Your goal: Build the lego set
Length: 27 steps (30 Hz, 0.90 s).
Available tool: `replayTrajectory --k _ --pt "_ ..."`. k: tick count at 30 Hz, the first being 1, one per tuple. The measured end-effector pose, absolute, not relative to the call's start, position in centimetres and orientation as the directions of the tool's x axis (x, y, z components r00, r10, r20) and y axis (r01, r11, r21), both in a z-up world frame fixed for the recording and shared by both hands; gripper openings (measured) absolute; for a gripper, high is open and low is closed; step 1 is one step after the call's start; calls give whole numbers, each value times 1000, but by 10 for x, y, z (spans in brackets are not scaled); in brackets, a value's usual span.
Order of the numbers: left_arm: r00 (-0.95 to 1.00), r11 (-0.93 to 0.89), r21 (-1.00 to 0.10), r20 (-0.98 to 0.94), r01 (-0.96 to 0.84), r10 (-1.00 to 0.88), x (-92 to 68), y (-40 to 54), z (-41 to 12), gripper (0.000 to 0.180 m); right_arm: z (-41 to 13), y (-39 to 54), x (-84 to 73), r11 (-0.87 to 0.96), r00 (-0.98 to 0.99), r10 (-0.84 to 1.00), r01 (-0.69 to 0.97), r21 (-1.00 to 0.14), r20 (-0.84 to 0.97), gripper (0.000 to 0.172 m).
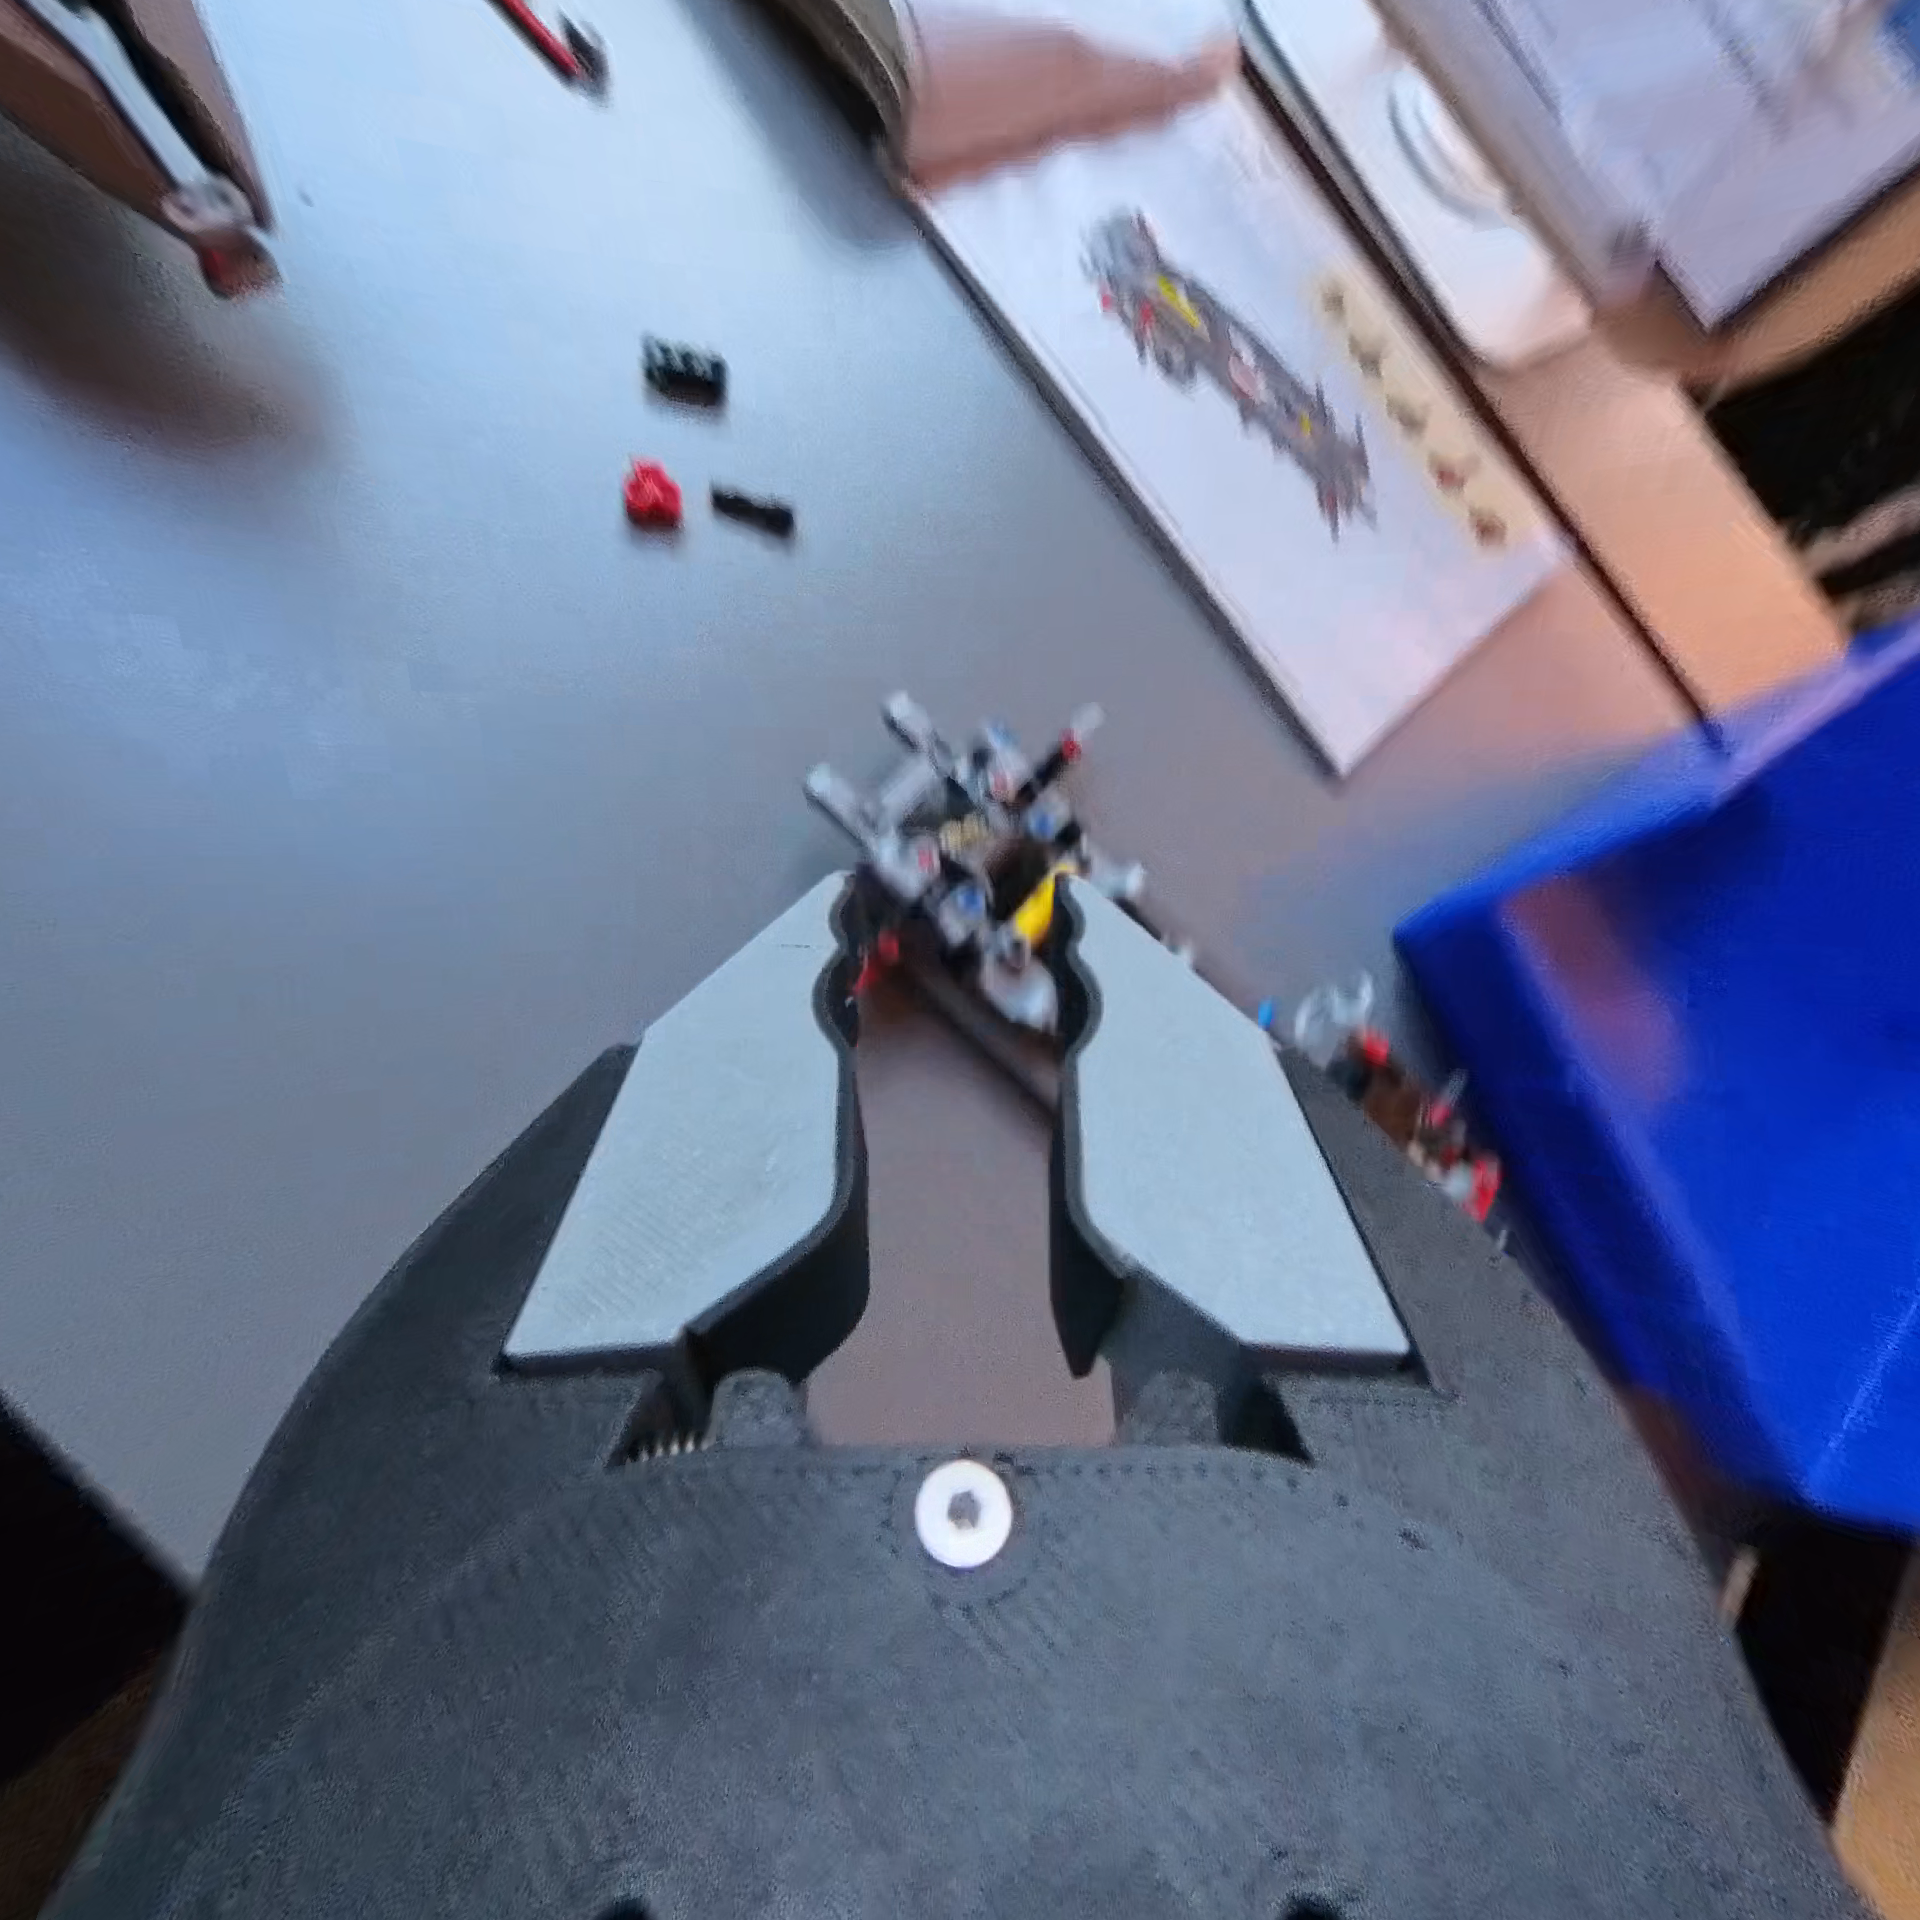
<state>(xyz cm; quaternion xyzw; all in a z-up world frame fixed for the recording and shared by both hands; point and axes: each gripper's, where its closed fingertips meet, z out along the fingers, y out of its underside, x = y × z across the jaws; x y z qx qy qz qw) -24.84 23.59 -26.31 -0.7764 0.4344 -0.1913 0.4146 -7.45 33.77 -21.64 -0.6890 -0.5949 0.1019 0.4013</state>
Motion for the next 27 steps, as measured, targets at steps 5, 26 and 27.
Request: replayTrajectory --k 5,26,27 --pt "566 -264 -820 -87 -508 -820 -244 240 -260 6 -252 321 -7 -244 423 897 714 -656 127 14" --pt "525 -383 -722 31 -577 -851 -208 234 -285 24 -243 268 -92 -55 123 992 579 -814 20 0" --pt "525 -377 -724 25 -577 -851 -208 234 -284 29 -238 263 -101 -43 107 994 573 -819 23 0"
